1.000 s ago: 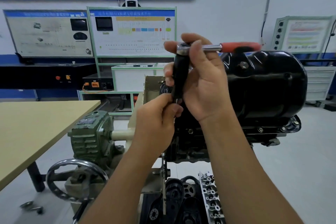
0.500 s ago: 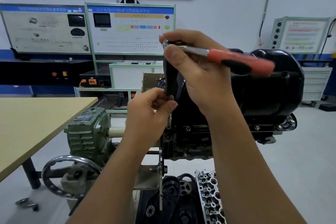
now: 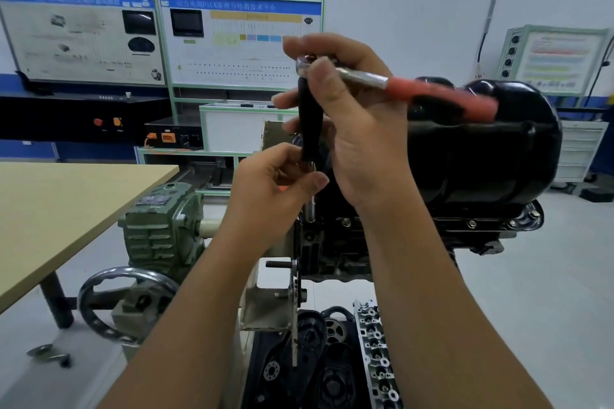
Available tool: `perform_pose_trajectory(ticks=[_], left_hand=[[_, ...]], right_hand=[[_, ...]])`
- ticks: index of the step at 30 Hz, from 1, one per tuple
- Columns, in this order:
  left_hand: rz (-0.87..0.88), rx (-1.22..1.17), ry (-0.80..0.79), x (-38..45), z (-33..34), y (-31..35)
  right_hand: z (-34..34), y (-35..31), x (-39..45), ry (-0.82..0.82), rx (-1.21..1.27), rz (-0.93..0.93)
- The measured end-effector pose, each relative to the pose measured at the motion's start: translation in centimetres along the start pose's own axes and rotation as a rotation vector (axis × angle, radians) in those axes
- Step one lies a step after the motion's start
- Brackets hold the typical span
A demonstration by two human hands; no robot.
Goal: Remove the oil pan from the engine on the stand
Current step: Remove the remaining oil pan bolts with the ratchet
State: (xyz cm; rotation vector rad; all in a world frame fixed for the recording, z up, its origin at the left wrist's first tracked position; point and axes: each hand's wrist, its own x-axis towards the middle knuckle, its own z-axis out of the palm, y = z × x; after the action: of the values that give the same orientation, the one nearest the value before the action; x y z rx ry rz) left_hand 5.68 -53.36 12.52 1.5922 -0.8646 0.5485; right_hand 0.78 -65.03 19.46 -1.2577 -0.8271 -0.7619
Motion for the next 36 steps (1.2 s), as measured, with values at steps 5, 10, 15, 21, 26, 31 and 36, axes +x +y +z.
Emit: perform_pose_trajectory(ticks=[5,10,15,21,26,31,36], left_hand=[[-0.066,0.165,-0.187,-0.4,-0.5,-0.6],[-0.013,0.251,-0.119,-0.8,-0.1,-0.9],[-0.04,0.362,-0.166,-1.0,-0.2,-0.9],[-0.105,0.465,-0.243,-1.1,-0.1,-1.2],[-0.094,0.486,-0.157,-1.4,0.7,-1.3],[-0.067,0.513,-0.112,-1.6,1.0,-1.1],[-0.012,0.397,-0.134,-1.2,0.3,-0.9]], right_hand=[[-0.1,-0.2,-0.2,0.011,0.229,0.151],[-0.8,-0.5,0.0,-0.074,0.132,0.108],[-1.0,-0.7,0.0,-0.07,0.116,0.106],[-0.8,-0.7,-0.1,-0.079,0.077,0.099],[-0.1,-0.5,0.0,-0.054,-0.02,0.022],[-0.1,-0.6,0.1,-0.093,-0.003,0.04],[0.3,-0.3,-0.2,-0.096,0.151,0.109]])
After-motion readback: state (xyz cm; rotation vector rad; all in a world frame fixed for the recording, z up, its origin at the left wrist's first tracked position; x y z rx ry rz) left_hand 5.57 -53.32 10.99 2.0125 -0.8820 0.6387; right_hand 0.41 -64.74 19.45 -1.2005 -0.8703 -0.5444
